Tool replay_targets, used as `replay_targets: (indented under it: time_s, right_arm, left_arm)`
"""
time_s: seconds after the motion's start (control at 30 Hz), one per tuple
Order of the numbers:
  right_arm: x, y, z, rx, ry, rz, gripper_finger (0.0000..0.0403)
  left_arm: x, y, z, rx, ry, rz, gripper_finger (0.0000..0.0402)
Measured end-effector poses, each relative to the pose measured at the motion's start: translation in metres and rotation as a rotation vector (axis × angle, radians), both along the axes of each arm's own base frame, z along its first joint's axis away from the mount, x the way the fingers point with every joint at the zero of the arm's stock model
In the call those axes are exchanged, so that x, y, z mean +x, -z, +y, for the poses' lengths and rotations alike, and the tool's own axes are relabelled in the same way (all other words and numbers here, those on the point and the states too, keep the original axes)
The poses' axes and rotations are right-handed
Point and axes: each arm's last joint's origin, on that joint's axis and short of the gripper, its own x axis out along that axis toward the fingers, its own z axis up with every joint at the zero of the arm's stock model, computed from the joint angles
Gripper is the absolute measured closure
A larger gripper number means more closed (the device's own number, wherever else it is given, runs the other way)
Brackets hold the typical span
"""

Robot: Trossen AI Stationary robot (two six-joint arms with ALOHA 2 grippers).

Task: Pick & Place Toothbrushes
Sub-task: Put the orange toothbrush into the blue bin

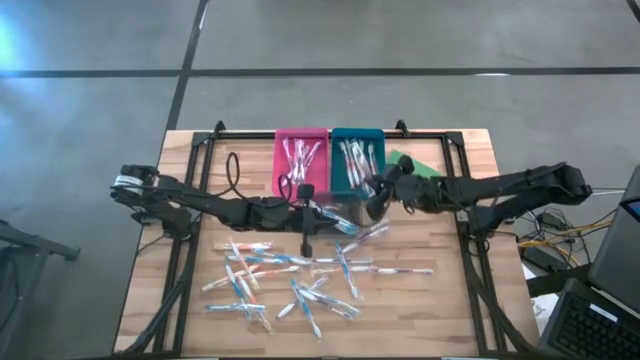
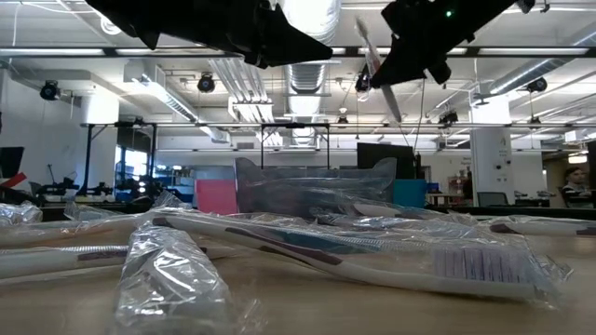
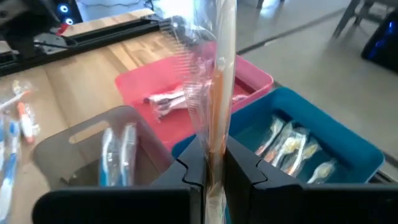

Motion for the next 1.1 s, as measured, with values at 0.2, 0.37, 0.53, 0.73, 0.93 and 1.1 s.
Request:
replay_targets:
  time_s: [0.2, 0.37, 0.53, 0.73, 0.93, 1.1]
  right_arm:
    - [-0.001, 0.001, -0.026, 0.099, 0.046, -0.031, 0.0381]
    - [-0.004, 0.001, -0.043, 0.169, 0.091, -0.064, 0.0381]
    - [-0.005, -0.004, -0.059, 0.215, 0.136, -0.074, 0.0381]
    - [0.006, -0.028, -0.078, 0.325, 0.23, -0.017, 0.0381]
    - [0.021, -0.039, -0.103, 0.529, 0.322, 0.163, 0.038]
    - [0.043, -0.032, -0.121, 0.69, 0.328, 0.233, 0.038]
  left_arm:
    - [0.0, 0.0, 0.0, -0.001, 0.0, -0.004, 0.0397]
    - [0.0, -0.001, 0.0, -0.001, 0.0, -0.004, 0.039]
    - [-0.005, -0.008, 0.001, 0.01, 0.001, -0.015, 0.0391]
    - [-0.016, -0.02, 0.002, -0.002, 0.0, -0.005, 0.0389]
    - [-0.03, -0.028, 0.004, -0.005, -0.008, 0.059, 0.0392]
    - [-0.046, -0.037, 0.008, -0.064, -0.101, 0.064, 0.0392]
